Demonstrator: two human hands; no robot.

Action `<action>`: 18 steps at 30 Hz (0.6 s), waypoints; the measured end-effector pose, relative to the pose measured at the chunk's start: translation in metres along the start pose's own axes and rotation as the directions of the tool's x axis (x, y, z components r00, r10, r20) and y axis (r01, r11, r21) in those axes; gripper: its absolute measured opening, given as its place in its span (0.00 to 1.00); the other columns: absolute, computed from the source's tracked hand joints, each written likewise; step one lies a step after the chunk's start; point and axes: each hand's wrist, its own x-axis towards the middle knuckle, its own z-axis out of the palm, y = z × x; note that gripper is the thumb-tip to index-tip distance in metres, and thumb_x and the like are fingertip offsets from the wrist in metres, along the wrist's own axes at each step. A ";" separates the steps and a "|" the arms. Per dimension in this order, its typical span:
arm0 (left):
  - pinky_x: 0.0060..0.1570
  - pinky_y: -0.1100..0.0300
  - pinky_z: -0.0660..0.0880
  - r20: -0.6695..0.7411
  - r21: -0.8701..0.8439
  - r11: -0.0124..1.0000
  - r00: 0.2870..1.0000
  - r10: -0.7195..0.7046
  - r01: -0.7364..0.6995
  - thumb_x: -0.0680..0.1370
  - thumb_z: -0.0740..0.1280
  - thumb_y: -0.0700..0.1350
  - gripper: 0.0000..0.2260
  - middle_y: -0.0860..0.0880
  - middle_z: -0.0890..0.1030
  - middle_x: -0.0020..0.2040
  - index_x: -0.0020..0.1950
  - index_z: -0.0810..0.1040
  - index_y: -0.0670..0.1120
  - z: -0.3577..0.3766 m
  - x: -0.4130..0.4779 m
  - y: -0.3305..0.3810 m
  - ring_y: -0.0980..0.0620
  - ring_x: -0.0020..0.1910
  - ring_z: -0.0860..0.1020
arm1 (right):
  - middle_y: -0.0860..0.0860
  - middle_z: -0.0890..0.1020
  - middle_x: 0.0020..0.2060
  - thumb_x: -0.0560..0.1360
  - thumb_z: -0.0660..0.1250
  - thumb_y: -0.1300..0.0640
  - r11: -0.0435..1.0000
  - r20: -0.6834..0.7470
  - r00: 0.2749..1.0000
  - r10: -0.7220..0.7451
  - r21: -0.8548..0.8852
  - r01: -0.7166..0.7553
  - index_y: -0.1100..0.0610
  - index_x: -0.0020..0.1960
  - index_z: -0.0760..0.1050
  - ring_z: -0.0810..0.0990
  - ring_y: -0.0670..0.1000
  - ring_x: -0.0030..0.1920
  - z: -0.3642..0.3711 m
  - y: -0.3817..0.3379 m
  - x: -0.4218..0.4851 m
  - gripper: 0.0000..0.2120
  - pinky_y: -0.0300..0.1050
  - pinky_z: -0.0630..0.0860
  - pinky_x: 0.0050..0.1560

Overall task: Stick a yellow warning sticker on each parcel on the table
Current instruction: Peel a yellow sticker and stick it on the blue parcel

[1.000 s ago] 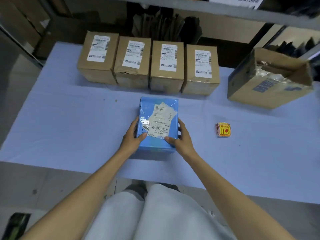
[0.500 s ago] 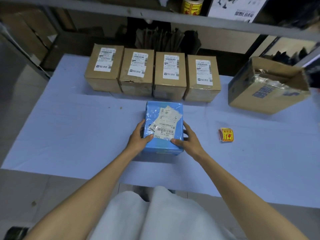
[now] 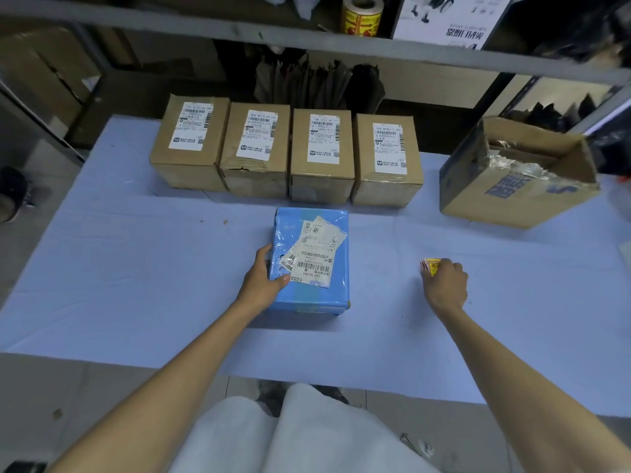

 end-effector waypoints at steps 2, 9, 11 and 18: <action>0.53 0.59 0.72 -0.016 0.012 1.000 1.000 -0.012 0.012 0.77 0.67 0.39 0.28 0.50 0.73 0.66 0.73 0.59 0.50 0.001 0.000 0.001 0.53 0.56 0.72 | 0.63 0.72 0.61 0.80 0.62 0.56 0.994 0.032 0.999 -0.024 -0.101 0.027 0.67 0.63 0.70 0.69 0.64 0.62 0.008 0.006 -0.001 0.17 0.57 0.72 0.54; 0.55 0.57 0.72 -0.036 0.030 0.999 0.998 -0.042 0.043 0.77 0.67 0.39 0.29 0.47 0.73 0.68 0.74 0.59 0.51 0.004 -0.002 0.006 0.51 0.57 0.73 | 0.62 0.77 0.56 0.79 0.57 0.65 0.957 -0.021 0.984 -0.174 -0.239 0.164 0.67 0.56 0.73 0.74 0.63 0.57 0.017 0.013 -0.010 0.10 0.49 0.66 0.41; 0.57 0.56 0.72 -0.051 0.043 0.998 0.997 -0.053 0.055 0.77 0.67 0.39 0.29 0.46 0.73 0.68 0.75 0.59 0.50 0.005 -0.004 0.010 0.48 0.60 0.74 | 0.62 0.78 0.55 0.78 0.56 0.67 0.954 -0.026 0.984 -0.174 -0.251 0.162 0.67 0.55 0.73 0.75 0.63 0.55 0.013 0.010 -0.012 0.10 0.48 0.65 0.41; 0.59 0.54 0.72 -0.054 0.070 0.995 0.996 -0.068 0.072 0.77 0.67 0.39 0.30 0.45 0.72 0.69 0.75 0.58 0.49 0.005 -0.006 0.015 0.45 0.64 0.73 | 0.61 0.80 0.45 0.73 0.57 0.71 0.935 -0.042 0.977 -0.208 -0.303 0.186 0.63 0.43 0.72 0.75 0.61 0.41 0.012 0.011 -0.011 0.07 0.45 0.64 0.38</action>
